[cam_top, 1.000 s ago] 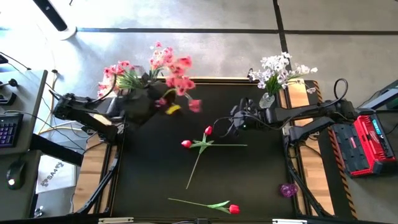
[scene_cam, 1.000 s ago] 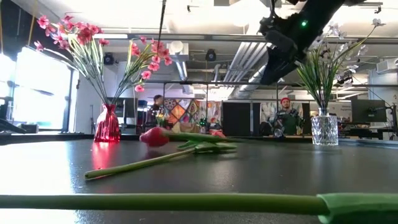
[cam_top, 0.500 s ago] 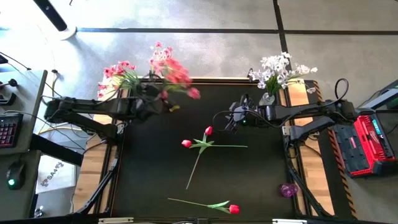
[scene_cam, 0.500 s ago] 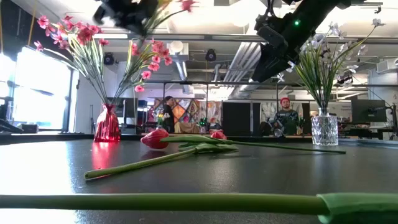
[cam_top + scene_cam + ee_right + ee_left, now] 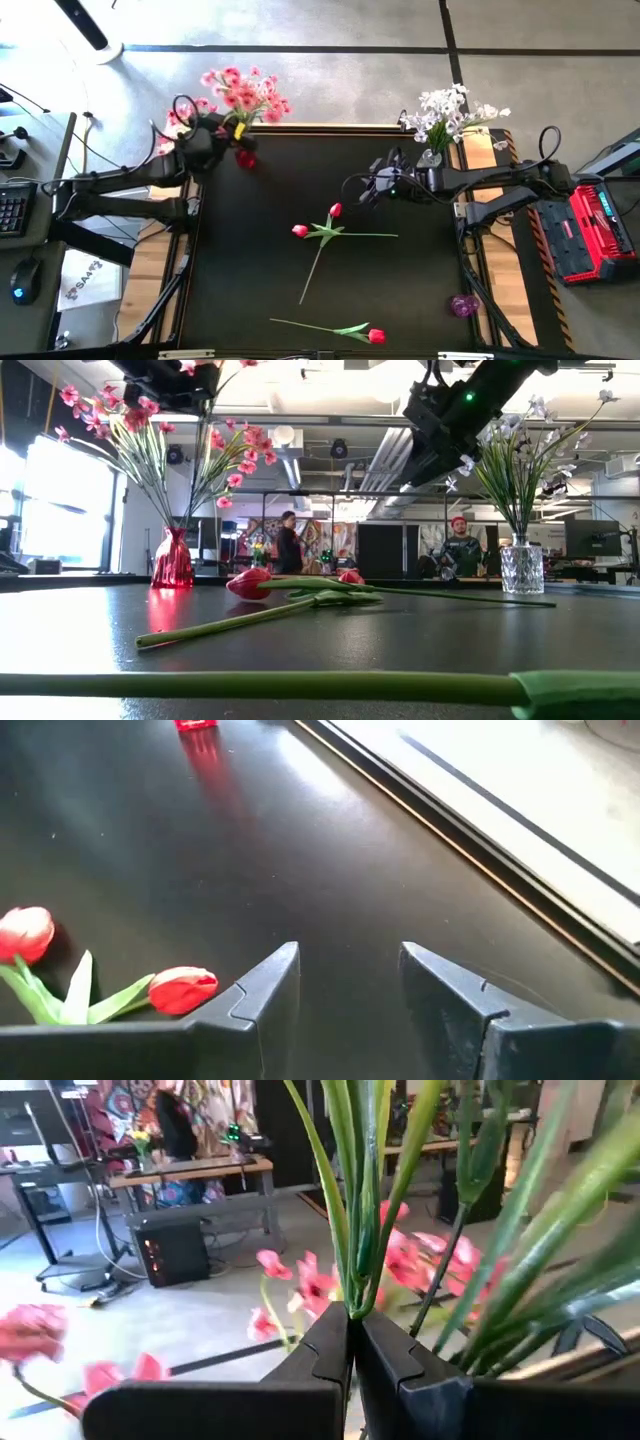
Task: Sort flowers into vase by color
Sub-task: Put the pink flowers into the red flower vase
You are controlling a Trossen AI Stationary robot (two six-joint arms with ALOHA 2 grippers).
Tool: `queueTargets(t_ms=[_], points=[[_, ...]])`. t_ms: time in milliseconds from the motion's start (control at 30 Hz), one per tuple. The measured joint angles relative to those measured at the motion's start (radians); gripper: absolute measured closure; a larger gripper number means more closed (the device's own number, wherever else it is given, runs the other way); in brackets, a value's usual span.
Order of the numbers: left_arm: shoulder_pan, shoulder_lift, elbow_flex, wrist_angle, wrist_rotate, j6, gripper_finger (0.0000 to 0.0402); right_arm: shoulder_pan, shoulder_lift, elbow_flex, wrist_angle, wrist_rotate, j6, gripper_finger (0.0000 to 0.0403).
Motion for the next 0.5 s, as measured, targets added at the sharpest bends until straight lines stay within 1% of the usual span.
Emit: queueTargets(t_ms=[233, 367, 500], points=[[0.089, -0.019, 0.0, 0.0, 0.05, -0.023, 0.0401, 0.0, 0.0, 0.0, -0.002, -0.003, 0.024, 0.0242], [0.113, -0.018, 0.0, -0.011, 0.078, -0.028, 0.0401, 0.0, 0.0, 0.0, -0.003, -0.003, 0.024, 0.0242], [0.117, -0.019, 0.002, -0.013, 0.078, -0.049, 0.0401, 0.0, 0.0, 0.0, -0.003, -0.003, 0.025, 0.0242]])
